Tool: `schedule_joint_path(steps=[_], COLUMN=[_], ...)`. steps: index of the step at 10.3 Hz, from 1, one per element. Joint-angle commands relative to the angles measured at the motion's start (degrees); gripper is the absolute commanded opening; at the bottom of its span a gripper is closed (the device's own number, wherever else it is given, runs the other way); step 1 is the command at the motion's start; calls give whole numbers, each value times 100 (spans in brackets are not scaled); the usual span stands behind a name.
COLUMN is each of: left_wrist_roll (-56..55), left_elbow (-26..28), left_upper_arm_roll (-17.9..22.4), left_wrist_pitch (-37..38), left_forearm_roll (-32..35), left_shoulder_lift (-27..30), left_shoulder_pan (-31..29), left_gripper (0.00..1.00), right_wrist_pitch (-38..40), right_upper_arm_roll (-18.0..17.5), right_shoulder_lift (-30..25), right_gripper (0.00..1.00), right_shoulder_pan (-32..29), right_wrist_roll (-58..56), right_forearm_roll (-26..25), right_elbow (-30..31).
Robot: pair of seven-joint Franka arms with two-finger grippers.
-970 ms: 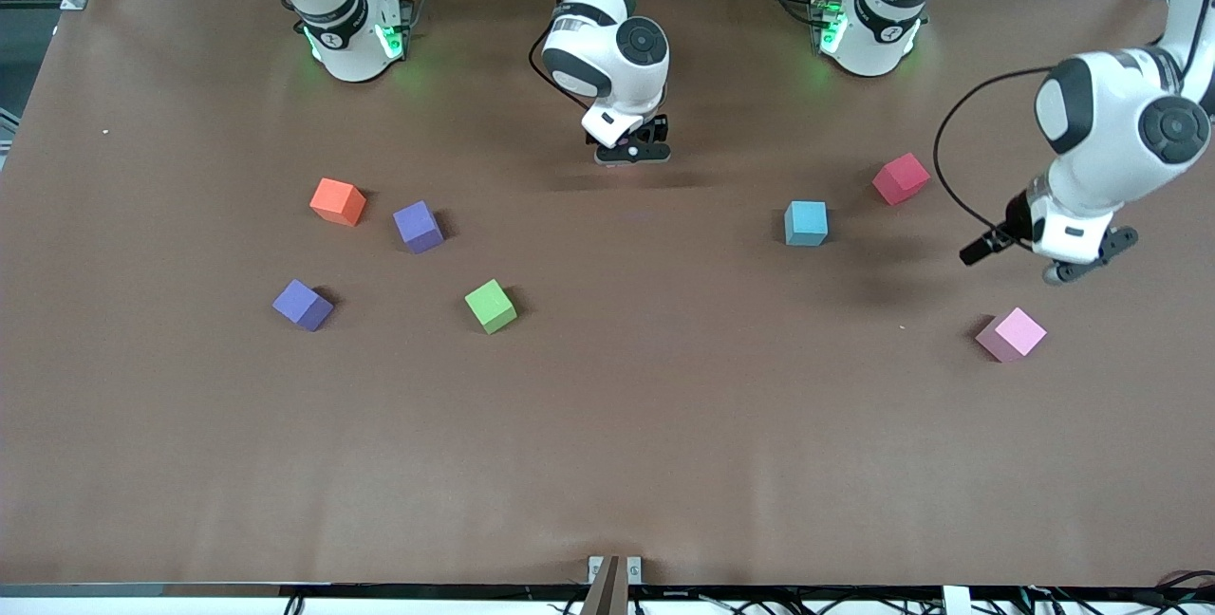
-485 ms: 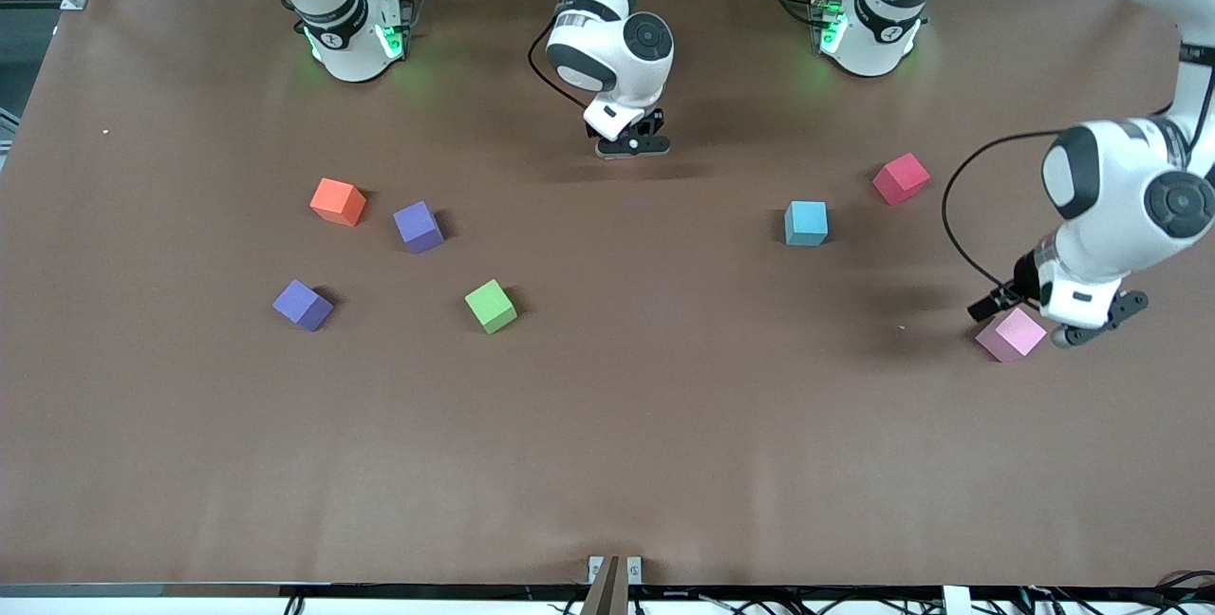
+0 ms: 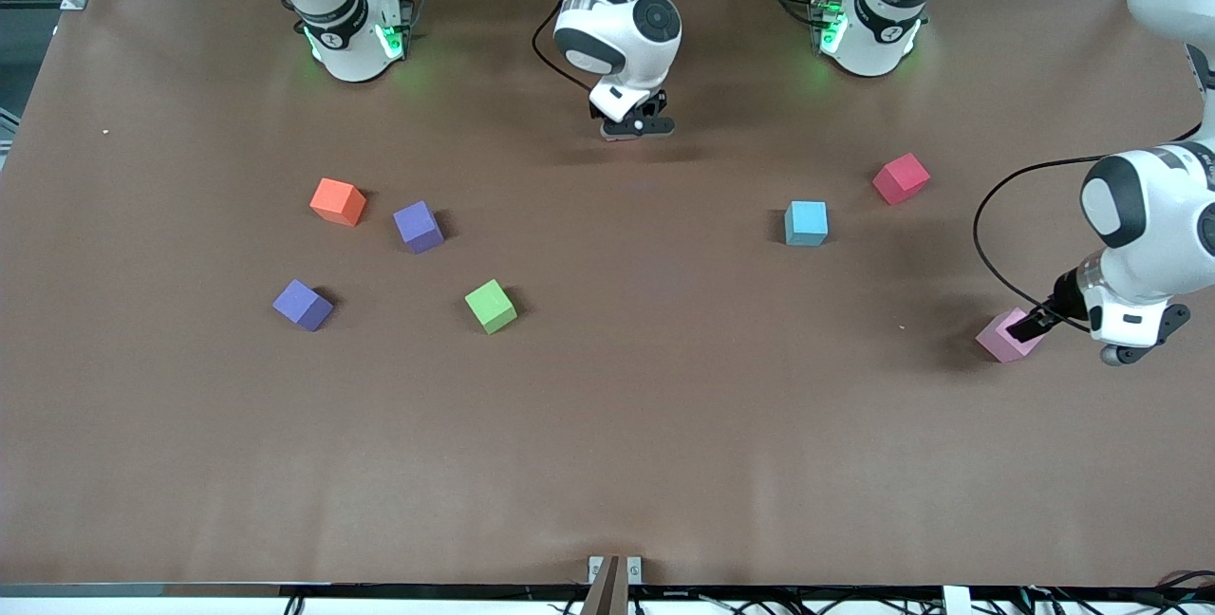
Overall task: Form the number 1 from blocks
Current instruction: 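Grasp the lavender cube with the left gripper while the right gripper hovers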
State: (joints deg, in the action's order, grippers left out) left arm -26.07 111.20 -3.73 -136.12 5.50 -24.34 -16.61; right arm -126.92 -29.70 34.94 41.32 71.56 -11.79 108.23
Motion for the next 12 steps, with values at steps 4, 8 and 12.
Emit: schedule_joint_path(steps=[4,8,12], left_wrist_roll=[-310,-311,-293], left_elbow=[-151,-336,-477], left_upper_arm_roll=[-66,-84,-101], left_wrist_pitch=[-397,-397,-406], left_forearm_roll=[118,162,136], left_shoulder_lift=[-466,-581,-827], left_shoulder_pan=[-35,-44,-158], left_gripper=[100,100,100], right_wrist_pitch=[-369,-352,286], right_upper_arm_roll=[-273,-273,-281], right_shoulder_lift=[-171,-171,-303], right_gripper=[0,100,100], right_shoulder_pan=[-282,-406,-528], right_wrist_roll=[490,560,772], right_forearm_roll=[-130,-104,-95], right_elbow=[410,392,34])
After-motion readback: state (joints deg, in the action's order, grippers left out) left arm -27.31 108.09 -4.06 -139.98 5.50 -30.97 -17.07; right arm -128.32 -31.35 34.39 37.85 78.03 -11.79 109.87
